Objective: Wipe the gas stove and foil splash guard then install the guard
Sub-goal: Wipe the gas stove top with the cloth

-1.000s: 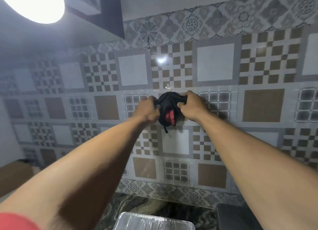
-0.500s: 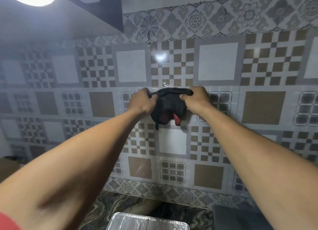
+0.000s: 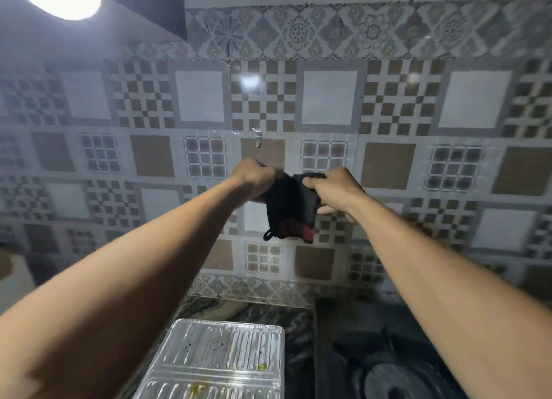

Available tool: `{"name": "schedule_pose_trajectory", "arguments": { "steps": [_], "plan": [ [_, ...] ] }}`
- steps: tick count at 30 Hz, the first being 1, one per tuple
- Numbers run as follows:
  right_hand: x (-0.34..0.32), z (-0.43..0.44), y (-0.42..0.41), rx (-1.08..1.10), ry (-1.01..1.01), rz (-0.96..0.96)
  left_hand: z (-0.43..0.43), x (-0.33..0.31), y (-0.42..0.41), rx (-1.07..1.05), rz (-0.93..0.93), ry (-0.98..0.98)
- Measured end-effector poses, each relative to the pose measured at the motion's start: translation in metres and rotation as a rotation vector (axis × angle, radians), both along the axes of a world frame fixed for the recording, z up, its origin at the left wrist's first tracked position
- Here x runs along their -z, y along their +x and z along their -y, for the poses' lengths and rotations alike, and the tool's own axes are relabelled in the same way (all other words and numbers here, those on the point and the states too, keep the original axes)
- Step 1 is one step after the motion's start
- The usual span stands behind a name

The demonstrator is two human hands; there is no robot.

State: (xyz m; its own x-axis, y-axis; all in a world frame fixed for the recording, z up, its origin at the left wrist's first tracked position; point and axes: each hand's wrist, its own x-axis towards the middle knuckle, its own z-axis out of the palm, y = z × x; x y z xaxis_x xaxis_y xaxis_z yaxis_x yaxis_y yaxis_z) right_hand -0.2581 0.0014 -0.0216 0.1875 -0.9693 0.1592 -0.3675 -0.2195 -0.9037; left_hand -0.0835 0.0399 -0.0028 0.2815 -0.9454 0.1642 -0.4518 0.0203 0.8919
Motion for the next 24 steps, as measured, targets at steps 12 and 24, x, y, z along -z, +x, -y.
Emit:
{"name": "schedule_pose_trajectory", "arguments": {
  "steps": [12, 24],
  "plan": [
    [0.053, -0.047, -0.096, 0.000, -0.021, -0.047, -0.042, 0.048, -0.112, 0.283, -0.327, 0.294],
    [0.120, -0.023, -0.160, 0.111, -0.136, -0.579, -0.055, 0.187, -0.146, 0.235, 0.492, 0.183]
  ]
}}
